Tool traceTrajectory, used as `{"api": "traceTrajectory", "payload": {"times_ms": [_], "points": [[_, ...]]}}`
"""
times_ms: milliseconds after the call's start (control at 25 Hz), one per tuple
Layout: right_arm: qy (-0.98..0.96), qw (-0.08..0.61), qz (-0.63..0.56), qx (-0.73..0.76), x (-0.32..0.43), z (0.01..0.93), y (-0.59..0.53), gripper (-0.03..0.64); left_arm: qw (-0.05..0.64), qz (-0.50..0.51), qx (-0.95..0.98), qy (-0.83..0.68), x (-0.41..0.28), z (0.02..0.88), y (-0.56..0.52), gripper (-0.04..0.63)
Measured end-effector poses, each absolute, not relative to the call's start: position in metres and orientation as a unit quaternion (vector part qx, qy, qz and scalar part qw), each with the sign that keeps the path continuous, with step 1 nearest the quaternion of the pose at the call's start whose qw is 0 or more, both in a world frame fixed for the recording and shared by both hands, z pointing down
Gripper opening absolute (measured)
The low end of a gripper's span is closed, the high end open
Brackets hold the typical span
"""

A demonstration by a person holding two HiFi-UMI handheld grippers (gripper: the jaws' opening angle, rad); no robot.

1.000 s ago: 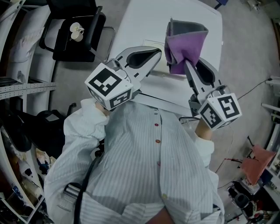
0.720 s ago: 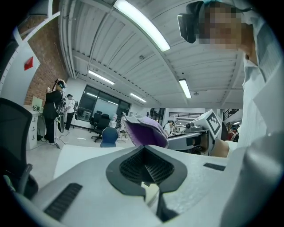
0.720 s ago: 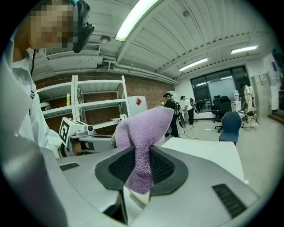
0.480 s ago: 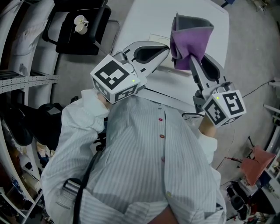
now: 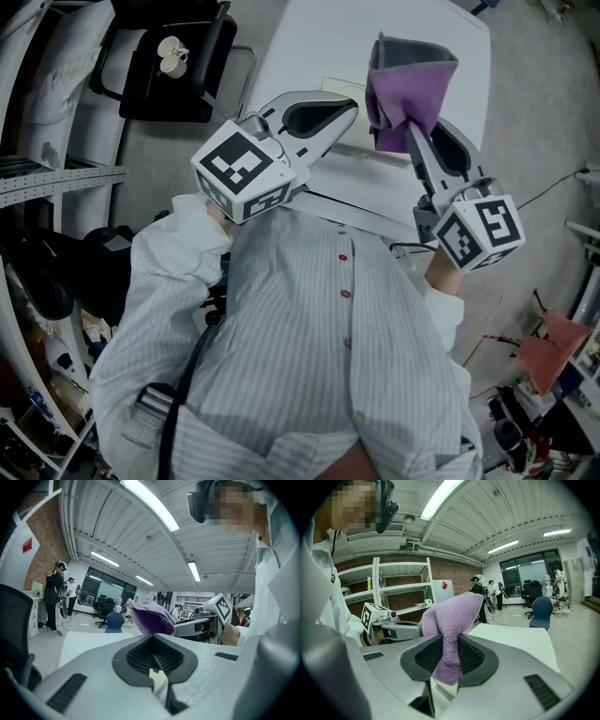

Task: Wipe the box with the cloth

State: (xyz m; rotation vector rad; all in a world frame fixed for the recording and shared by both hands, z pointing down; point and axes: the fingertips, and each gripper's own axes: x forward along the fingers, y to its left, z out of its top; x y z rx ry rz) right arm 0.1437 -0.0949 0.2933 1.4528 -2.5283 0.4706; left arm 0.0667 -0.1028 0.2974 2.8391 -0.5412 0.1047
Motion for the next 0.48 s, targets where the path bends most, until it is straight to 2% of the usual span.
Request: {"api": "traceTrajectory", "payload": {"times_ms": [480], "points": [[-0.847, 0.105, 0.166, 0.494, 0.131, 0.307, -0.097, 0.092, 0.132, 0.033, 0.972, -0.192, 0.047, 0.306, -0.106, 0.008]]}}
